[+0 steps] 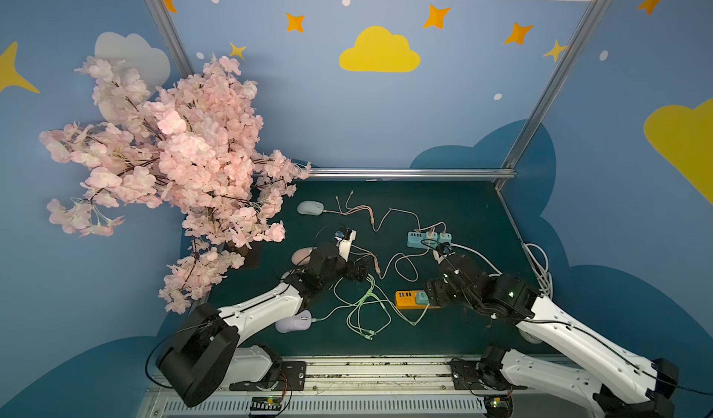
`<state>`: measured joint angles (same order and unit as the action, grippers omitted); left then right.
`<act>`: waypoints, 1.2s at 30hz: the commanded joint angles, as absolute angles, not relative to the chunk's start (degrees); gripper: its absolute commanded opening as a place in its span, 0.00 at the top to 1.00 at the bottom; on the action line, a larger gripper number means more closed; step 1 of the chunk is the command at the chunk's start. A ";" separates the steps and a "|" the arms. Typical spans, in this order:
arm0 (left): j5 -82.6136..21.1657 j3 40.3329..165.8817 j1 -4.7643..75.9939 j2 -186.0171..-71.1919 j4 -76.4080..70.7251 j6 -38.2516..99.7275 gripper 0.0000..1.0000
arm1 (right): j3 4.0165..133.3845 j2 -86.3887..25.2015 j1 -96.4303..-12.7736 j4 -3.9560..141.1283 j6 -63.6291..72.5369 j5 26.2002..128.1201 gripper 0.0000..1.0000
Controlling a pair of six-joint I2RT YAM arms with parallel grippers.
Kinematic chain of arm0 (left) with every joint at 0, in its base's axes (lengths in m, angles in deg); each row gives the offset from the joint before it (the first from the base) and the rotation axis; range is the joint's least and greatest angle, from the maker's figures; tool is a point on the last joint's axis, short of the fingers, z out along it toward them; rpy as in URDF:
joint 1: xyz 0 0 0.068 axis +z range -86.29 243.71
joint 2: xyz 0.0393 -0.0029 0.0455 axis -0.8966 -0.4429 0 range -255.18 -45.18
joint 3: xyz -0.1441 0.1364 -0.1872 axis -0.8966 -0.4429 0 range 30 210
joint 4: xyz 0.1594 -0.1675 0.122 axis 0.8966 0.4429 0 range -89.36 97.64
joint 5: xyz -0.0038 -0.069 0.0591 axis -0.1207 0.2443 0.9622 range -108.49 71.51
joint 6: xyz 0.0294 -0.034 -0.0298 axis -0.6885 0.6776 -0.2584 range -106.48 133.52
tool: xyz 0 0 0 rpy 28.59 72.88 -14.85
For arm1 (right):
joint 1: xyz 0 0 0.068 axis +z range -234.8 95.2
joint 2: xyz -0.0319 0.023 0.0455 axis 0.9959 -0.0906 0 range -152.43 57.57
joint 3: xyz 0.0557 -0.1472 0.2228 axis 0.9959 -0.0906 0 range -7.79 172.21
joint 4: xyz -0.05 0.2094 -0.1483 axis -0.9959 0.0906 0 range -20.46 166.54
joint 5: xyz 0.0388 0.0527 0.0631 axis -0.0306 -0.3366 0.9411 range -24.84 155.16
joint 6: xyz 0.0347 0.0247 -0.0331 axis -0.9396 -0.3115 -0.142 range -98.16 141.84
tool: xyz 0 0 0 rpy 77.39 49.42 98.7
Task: Unplug the wireless mouse
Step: Adjust the socket at the center of the board.
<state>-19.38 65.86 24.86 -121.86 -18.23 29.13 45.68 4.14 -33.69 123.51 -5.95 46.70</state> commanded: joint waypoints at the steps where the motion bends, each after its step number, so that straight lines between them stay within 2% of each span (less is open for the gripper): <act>1: -21.26 69.91 20.82 -125.74 -12.48 23.91 0.01 | 48.14 5.70 -35.51 126.37 -6.84 53.10 0.19; 6: -15.07 75.87 12.14 -132.10 -7.72 17.51 0.01 | 50.91 6.91 -35.76 127.44 -4.05 60.16 0.37; 9: -13.75 78.26 9.40 -135.20 -6.53 15.69 0.01 | 52.15 6.25 -35.76 128.62 -3.82 61.99 0.39; 14: -14.83 80.25 8.14 -138.25 -5.54 15.28 0.01 | 50.70 8.08 -36.97 128.39 -5.31 62.58 0.52; 27: -18.24 86.08 8.08 -145.71 -0.40 14.57 0.03 | 46.59 9.58 -40.30 126.89 -5.49 68.00 0.42; 32: -14.11 88.38 7.21 -147.75 3.61 9.43 0.02 | 45.04 10.59 -40.79 126.48 -4.99 67.73 0.38; 36: -18.41 83.98 7.03 -144.96 -1.56 2.69 0.03 | 44.27 11.46 -41.40 125.56 -4.13 70.15 0.34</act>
<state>-16.06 86.32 7.31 -147.13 -0.03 9.00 45.05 10.35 -40.90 126.55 -4.90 68.14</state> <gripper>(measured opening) 0.972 0.651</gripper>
